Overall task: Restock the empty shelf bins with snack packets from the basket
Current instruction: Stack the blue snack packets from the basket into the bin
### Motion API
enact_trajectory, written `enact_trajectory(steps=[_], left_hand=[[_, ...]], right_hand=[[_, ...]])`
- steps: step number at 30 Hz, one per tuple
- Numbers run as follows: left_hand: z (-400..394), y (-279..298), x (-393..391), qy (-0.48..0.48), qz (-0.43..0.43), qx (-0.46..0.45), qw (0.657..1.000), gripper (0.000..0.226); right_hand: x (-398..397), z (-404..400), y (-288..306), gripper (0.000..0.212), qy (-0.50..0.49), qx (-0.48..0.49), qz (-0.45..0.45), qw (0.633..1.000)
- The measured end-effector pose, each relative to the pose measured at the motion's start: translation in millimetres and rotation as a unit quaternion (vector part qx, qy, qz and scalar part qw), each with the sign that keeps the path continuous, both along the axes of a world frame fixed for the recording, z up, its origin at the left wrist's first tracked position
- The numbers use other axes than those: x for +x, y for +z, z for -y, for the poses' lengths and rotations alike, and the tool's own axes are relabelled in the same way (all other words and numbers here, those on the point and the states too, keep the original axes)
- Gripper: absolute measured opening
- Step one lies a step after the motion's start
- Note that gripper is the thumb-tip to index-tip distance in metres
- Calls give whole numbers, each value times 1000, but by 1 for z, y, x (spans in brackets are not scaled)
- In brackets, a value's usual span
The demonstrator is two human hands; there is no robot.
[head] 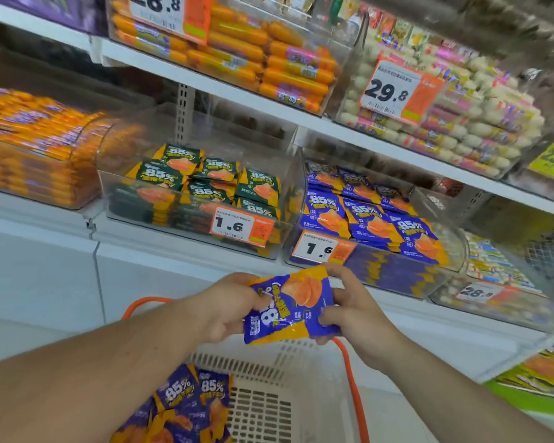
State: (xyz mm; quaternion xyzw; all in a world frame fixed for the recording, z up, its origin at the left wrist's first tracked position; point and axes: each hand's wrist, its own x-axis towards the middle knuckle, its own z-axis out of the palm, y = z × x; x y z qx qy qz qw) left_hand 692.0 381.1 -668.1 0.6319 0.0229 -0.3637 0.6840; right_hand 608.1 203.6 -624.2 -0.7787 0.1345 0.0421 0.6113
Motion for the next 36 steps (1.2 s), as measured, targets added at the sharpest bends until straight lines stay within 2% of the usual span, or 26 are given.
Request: enact_trajectory(steps=[4, 7, 9, 11, 13, 16, 20, 23, 25, 28, 30, 32, 36], left_hand=[[-4, 19, 5, -19, 76, -31, 996, 42], [1, 34, 9, 2, 126, -38, 991, 35], [7, 43, 14, 35, 139, -51, 988, 30], [10, 52, 19, 76, 131, -76, 986, 24], [12, 59, 23, 111, 125, -99, 981, 16], [11, 61, 27, 132, 129, -87, 979, 15], [14, 51, 26, 124, 116, -61, 984, 13], [15, 46, 23, 109, 111, -48, 987, 8], [16, 44, 22, 101, 108, -43, 988, 8], [16, 41, 21, 86, 111, -24, 990, 10], [16, 39, 21, 81, 110, -14, 991, 15], [16, 37, 20, 73, 112, -3, 991, 19], [19, 35, 19, 57, 118, 16, 991, 22]], right_hand=[[5, 6, 20, 58, -14, -24, 27, 999], [8, 7, 28, 41, 15, -36, 40, 998], [9, 6, 32, 30, -3, -24, 53, 998], [13, 10, 35, 30, -68, 24, 86, 994], [18, 20, 41, 31, -163, 67, 148, 973], [36, 38, 54, 29, -266, 68, 209, 939], [82, 53, 57, 37, -330, -25, 214, 919], [111, 46, 51, 41, -352, -50, 183, 916], [125, 41, 46, 40, -345, -74, 159, 922], [131, 34, 40, 36, -293, -190, 112, 930], [126, 33, 38, 38, -250, -307, 82, 915], [121, 35, 36, 40, -221, -409, 66, 883], [117, 38, 32, 44, -197, -479, 41, 855]])
